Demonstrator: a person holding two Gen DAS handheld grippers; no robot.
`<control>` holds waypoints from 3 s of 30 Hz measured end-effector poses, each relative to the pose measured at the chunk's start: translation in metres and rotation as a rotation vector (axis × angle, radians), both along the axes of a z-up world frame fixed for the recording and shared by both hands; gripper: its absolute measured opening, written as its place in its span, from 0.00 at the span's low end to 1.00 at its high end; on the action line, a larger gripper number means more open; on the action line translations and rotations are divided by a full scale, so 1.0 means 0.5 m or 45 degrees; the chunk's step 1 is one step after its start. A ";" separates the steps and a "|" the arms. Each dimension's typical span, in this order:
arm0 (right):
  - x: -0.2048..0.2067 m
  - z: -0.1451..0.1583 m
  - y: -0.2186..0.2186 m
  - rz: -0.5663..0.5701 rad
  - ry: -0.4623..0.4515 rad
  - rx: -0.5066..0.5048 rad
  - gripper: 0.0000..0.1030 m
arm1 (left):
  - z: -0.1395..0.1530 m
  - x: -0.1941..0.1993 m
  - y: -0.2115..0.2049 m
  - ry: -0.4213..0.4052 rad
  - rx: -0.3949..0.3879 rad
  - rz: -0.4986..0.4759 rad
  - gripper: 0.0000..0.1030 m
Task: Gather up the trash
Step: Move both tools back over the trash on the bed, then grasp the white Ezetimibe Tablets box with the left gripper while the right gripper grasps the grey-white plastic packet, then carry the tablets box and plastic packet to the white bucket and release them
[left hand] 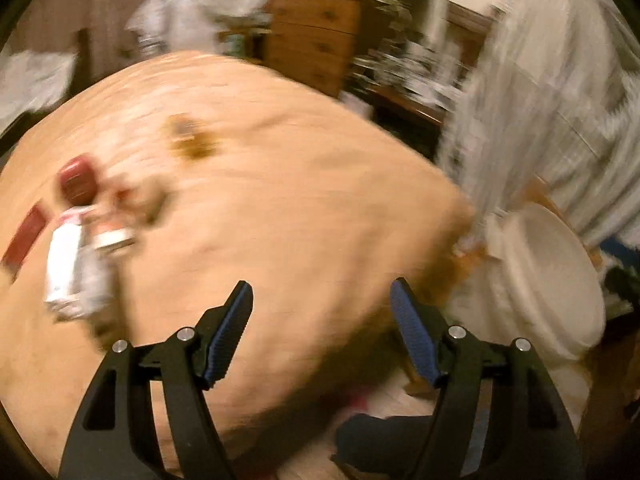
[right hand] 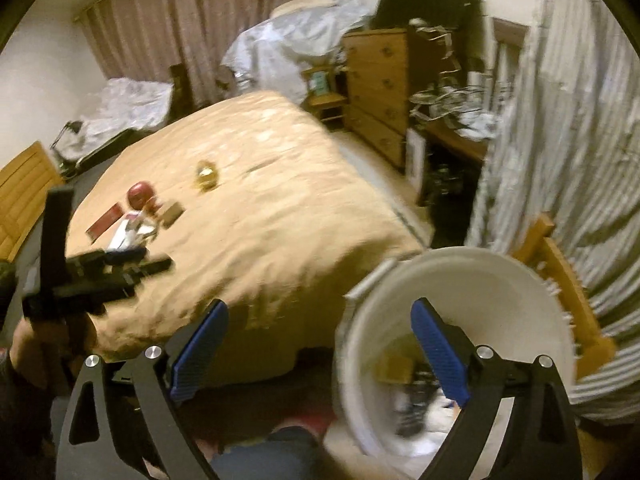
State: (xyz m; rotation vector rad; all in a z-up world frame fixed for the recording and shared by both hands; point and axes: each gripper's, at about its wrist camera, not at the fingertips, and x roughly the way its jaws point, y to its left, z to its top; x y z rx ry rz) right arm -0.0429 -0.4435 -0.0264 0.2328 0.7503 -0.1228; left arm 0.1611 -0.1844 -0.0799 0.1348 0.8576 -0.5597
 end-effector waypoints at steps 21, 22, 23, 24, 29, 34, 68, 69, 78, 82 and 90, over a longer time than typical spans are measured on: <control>0.161 -0.165 0.204 0.246 0.168 0.135 0.90 | -0.115 0.269 0.386 0.110 0.116 0.429 0.72; 0.163 -0.170 0.197 0.240 0.175 0.142 0.90 | -0.122 0.274 0.384 0.120 0.111 0.419 0.72; 0.165 -0.174 0.191 0.236 0.182 0.150 0.90 | -0.128 0.279 0.383 0.117 0.119 0.425 0.72; 0.167 -0.178 0.188 0.233 0.190 0.158 0.90 | -0.137 0.287 0.385 0.121 0.132 0.431 0.72; 0.190 -0.187 0.207 0.274 0.206 0.159 0.90 | -0.143 0.283 0.418 0.135 0.084 0.484 0.55; 0.241 -0.197 0.267 0.366 0.220 0.162 0.90 | -0.130 0.244 0.473 0.125 0.087 0.557 0.55; 0.645 -0.218 0.638 0.698 0.343 0.155 0.37 | -0.147 0.250 0.449 0.076 0.191 0.532 0.51; 0.629 -0.216 0.630 0.702 0.331 0.152 0.37 | -0.146 0.242 0.451 0.079 0.177 0.532 0.51; 0.504 -0.194 0.540 0.630 0.195 0.148 0.36 | -0.135 0.175 0.436 0.054 0.133 0.540 0.50; 0.492 -0.223 0.539 0.632 0.277 0.063 0.39 | -0.148 0.157 0.420 0.080 0.160 0.518 0.52; 0.529 -0.243 0.560 0.710 0.421 -0.005 0.44 | -0.147 0.184 0.402 0.111 0.225 0.513 0.55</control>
